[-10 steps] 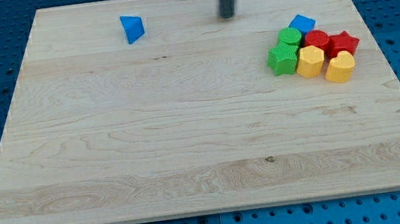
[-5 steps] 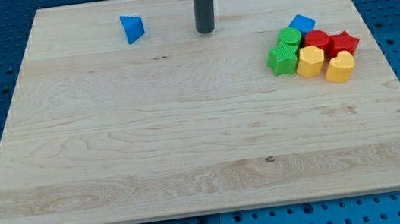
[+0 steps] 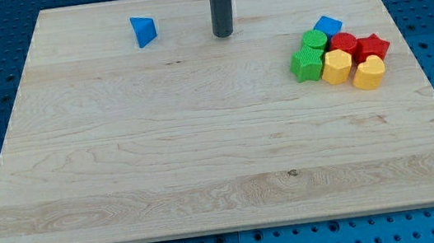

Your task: Push blue triangle towards the blue cube

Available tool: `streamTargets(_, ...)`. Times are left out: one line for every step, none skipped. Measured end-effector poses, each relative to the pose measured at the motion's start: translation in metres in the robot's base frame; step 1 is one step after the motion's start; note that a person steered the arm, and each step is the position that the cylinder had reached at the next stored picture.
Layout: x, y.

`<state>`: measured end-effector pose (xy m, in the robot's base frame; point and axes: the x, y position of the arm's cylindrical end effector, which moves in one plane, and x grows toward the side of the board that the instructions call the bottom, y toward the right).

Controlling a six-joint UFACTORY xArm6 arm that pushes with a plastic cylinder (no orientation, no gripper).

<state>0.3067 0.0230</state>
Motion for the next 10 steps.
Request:
streamTargets(0.001, 0.0)
streamTargets(0.004, 0.0)
streamTargets(0.004, 0.0)
streamTargets(0.013, -0.008)
streamTargets(0.037, -0.04)
streamTargets(0.058, -0.067)
streamTargets(0.083, -0.105)
streamTargets(0.061, -0.165)
streamTargets(0.02, -0.201)
streamTargets(-0.005, -0.175)
